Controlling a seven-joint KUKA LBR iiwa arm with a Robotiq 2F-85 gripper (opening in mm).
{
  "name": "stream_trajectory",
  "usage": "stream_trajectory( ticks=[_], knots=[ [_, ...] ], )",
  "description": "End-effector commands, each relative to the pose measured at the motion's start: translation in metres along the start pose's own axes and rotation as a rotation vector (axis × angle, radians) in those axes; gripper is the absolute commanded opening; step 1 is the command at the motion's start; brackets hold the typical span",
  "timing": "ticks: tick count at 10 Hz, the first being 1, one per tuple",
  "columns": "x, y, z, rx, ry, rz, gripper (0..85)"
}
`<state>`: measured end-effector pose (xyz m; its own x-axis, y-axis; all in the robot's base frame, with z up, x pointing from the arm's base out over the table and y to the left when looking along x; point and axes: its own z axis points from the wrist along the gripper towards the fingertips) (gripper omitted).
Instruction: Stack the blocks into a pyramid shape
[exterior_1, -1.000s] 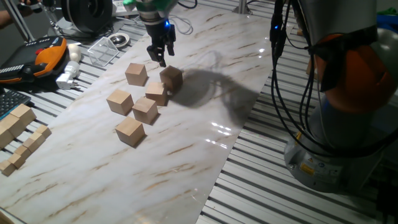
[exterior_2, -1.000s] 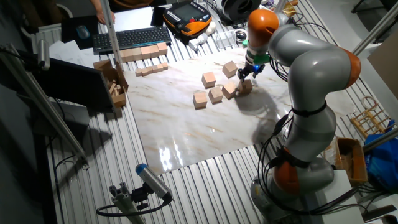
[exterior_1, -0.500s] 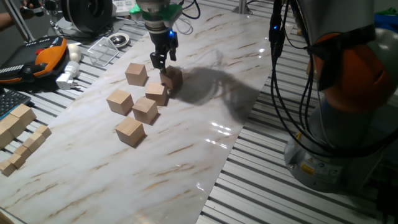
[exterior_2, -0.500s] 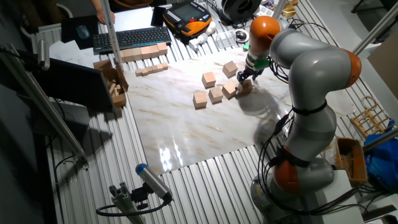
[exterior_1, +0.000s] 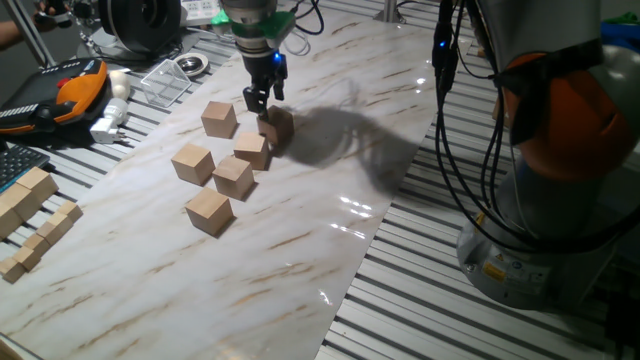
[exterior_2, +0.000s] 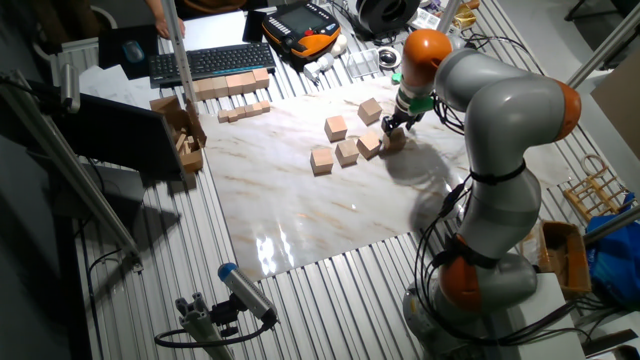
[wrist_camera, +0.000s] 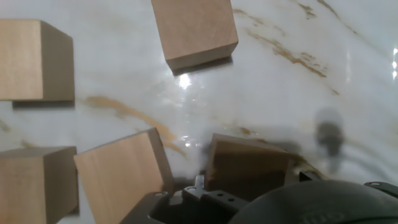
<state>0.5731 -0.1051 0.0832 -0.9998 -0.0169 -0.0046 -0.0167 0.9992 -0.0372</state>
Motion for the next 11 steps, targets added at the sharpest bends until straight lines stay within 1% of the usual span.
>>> stream_trajectory(
  ticks=[1, 3, 5, 7, 8, 9, 11],
  knots=[
    [0.0001, -0.0006, 0.0024, -0.003, -0.002, -0.001, 68.0],
    [0.0003, -0.0001, 0.0044, -0.006, -0.005, 0.002, 68.0],
    [0.0009, -0.0011, 0.0059, -0.005, -0.015, 0.013, 68.0],
    [0.0028, -0.0019, 0.0106, -0.014, -0.028, 0.027, 68.0],
    [0.0028, -0.0018, 0.011, -0.017, -0.027, 0.035, 68.0],
    [0.0025, -0.0012, 0.0107, -0.027, -0.026, 0.043, 68.0],
    [0.0025, 0.0013, 0.0116, -0.025, -0.032, 0.061, 68.0]
  ],
)
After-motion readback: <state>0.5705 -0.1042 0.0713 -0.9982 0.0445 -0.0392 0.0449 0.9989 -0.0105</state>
